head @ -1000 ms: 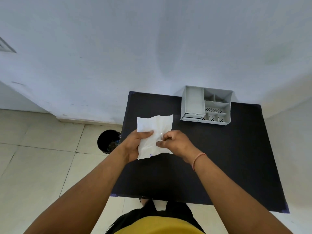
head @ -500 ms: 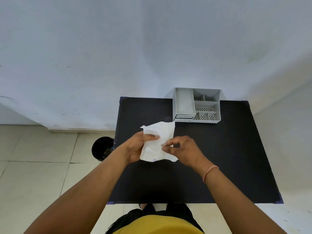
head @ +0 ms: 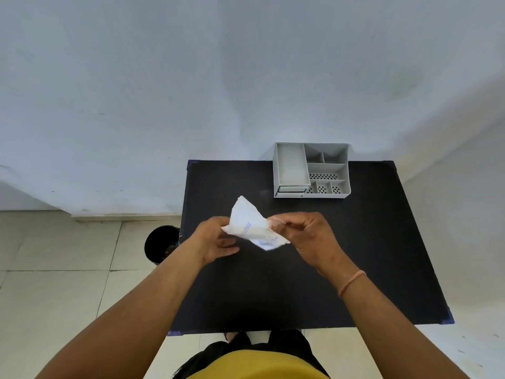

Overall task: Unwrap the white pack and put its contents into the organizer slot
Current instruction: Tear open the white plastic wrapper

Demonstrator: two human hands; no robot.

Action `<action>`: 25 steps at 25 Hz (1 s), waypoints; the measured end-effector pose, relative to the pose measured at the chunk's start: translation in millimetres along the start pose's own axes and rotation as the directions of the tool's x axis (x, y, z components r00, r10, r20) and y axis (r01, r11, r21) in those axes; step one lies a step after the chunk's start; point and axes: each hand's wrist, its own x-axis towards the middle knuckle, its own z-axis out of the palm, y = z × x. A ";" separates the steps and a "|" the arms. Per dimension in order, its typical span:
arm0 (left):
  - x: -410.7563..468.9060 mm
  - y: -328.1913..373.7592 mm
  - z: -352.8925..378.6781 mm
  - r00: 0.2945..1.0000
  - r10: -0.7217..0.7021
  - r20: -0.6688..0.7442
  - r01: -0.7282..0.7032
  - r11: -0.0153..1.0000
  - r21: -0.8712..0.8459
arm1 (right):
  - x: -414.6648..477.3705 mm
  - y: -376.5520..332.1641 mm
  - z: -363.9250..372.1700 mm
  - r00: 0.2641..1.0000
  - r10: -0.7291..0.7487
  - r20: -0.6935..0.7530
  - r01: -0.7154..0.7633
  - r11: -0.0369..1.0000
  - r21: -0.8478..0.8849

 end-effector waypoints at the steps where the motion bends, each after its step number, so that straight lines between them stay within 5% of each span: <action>1: -5.0 -0.2 2.5 0.996 0.075 -0.046 -0.067 0.987 0.147 | 4.0 -2.2 -1.6 0.999 -0.043 -0.012 0.042 0.997 -0.070; 3: -15.6 7.2 9.5 0.966 0.258 0.009 -0.250 0.928 0.276 | 11.2 -6.9 -4.6 0.994 -0.108 0.003 0.104 0.952 -0.289; 7: -38.0 28.2 30.9 0.907 0.224 0.358 -0.358 0.857 0.372 | 12.0 -6.9 -16.6 0.999 -0.035 -0.025 0.024 0.932 -0.362; 11: -42.9 29.4 53.3 0.923 0.351 0.158 -0.384 0.823 0.418 | 2.8 -5.7 -22.7 0.982 -0.146 -0.122 0.060 0.846 -0.529; 15: -56.5 35.1 71.5 0.955 0.207 0.210 -0.271 0.900 0.343 | -7.5 -0.5 -10.9 0.958 -0.286 0.001 0.193 0.645 -0.740; 18: -52.8 34.3 80.7 0.940 0.332 0.082 -0.332 0.834 0.440 | -15.2 3.0 -1.6 0.948 -0.317 -0.008 0.193 0.597 -0.779; 22: -49.7 32.8 79.3 0.869 0.479 0.123 -0.462 0.699 0.545 | -19.5 11.0 1.2 0.978 -0.208 -0.030 0.123 0.682 -0.721; 25: -57.5 31.5 75.8 0.883 0.420 0.208 -0.466 0.742 0.482 | -20.4 11.6 1.7 0.995 -0.049 -0.086 -0.004 0.850 -0.527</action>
